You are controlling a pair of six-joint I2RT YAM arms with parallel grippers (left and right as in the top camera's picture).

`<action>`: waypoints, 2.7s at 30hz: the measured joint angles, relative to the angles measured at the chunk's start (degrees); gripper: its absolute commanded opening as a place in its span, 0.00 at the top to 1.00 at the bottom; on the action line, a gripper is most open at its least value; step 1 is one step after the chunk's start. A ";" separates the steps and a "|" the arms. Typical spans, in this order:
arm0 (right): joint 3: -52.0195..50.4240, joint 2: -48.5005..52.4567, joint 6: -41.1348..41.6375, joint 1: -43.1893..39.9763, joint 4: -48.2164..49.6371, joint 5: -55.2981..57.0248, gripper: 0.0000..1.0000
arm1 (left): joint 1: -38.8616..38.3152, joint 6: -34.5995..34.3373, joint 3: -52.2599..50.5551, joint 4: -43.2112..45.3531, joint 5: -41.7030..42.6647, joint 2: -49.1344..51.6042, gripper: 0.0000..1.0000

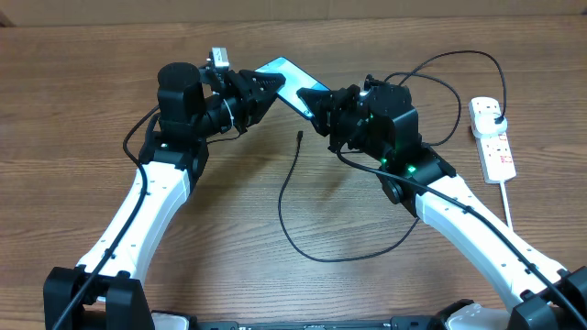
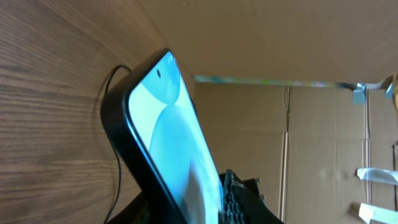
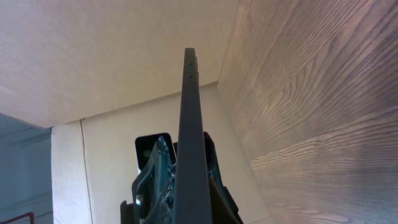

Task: Plug charger to phone and switch on socket

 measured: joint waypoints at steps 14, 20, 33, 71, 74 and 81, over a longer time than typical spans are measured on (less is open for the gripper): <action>0.00 0.00 -0.17 0.44 4.50 -4.31 0.96 | 0.00 -8.04 0.00 6.16 0.09 0.00 0.69; 0.00 0.00 -1.81 0.55 5.33 -5.68 0.96 | 0.00 -12.66 0.00 7.43 0.09 0.00 0.73; 0.02 0.00 -3.30 0.52 6.43 -6.36 0.96 | 0.00 -14.97 -0.48 8.76 0.13 0.02 0.87; 0.09 -0.02 -20.70 -11.21 -12.11 -7.61 0.00 | 7.85 -1.33 -0.48 4.22 10.93 0.11 0.96; 0.11 -0.02 -23.50 -16.46 -17.44 -7.34 0.00 | 10.62 2.29 -0.48 4.22 15.21 0.11 0.96; 0.11 -0.02 -37.68 -19.91 -25.83 -6.84 0.11 | 15.93 8.50 -0.48 4.22 23.37 0.11 0.96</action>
